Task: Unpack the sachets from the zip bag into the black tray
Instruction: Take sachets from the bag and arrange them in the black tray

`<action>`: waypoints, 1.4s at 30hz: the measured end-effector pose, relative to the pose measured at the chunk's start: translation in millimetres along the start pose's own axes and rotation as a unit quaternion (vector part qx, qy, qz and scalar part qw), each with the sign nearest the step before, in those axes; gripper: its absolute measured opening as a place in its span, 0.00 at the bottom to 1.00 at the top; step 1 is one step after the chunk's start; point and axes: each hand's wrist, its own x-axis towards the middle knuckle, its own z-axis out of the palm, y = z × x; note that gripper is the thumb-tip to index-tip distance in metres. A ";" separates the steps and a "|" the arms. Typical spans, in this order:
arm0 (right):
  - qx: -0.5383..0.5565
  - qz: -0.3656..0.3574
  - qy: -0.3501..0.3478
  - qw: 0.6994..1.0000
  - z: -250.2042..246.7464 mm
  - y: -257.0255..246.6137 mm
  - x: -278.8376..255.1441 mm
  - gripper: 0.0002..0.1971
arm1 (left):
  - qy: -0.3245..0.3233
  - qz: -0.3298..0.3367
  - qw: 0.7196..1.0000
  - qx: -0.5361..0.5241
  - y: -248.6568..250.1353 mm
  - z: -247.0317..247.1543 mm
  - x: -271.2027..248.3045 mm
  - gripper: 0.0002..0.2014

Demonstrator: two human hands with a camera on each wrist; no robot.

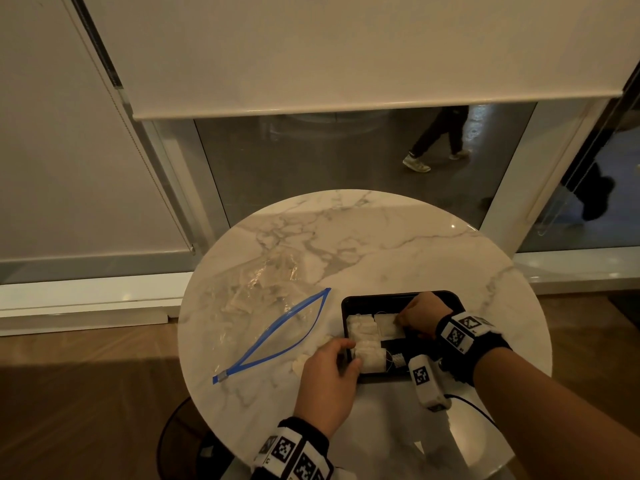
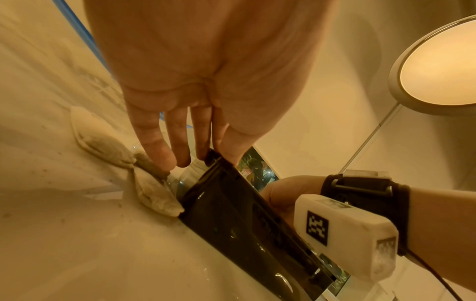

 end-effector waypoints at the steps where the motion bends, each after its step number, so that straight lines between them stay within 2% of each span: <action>1: 0.003 -0.002 -0.001 1.000 0.8 -0.7 -0.4 0.13 | 0.000 0.001 1.000 0.000 0.5 -0.3 -0.3 0.15; 10: 0.030 -0.034 0.011 0.999 2.8 -1.7 -8.1 0.11 | -0.009 -0.006 1.000 -0.011 1.2 -1.7 -1.1 0.14; 14: 0.120 -0.033 0.018 0.992 -1.1 -0.4 -21.8 0.09 | -0.004 0.000 1.000 -0.022 3.7 -4.9 -2.5 0.13; 17: 0.177 -0.068 0.046 0.981 -1.1 -6.0 -42.7 0.06 | 0.008 0.017 0.999 -0.028 10.8 -15.8 -5.1 0.11; 21: 0.187 -0.162 0.101 0.964 6.6 -25.3 -78.6 0.05 | 0.061 0.024 0.998 -0.009 12.1 -38.6 -7.4 0.06; 24: 0.194 -0.224 0.096 0.950 26.4 -44.7 -100.0 0.06 | 0.156 0.031 0.987 0.024 9.4 -61.6 -7.3 0.06; 26: 0.152 -0.278 0.076 0.945 45.1 -58.3 -110.0 0.09 | 0.224 0.034 0.972 0.060 5.6 -79.7 -5.4 0.06; 28: 0.077 -0.331 0.044 0.939 63.8 -71.9 -117.9 0.12 | 0.241 0.025 0.958 0.152 -1.6 -95.4 -3.6 0.05; 31: -0.047 -0.376 -0.014 0.925 90.4 -89.7 -120.0 0.14 | 0.170 -0.016 0.932 0.319 -16.4 -109.9 -3.2 0.07; 34: -0.189 -0.405 -0.025 0.894 109.0 -103.0 -116.4 0.09 | 0.083 -0.053 0.916 0.389 -26.1 -114.7 -5.6 0.15; 36: -0.281 -0.430 -0.010 0.858 118.4 -107.5 -112.0 0.11 | 0.056 -0.064 0.917 0.389 -31.5 -116.4 -5.8 0.23; 38: -0.355 -0.426 -0.004 0.832 125.6 -107.2 -108.6 0.15 | 0.063 -0.069 0.933 0.348 -33.5 -117.3 -5.8 0.30; 42: -0.397 -0.413 0.011 0.819 137.6 -104.7 -112.7 0.14 | 0.105 -0.057 0.954 0.276 -31.5 -123.4 -2.6 0.36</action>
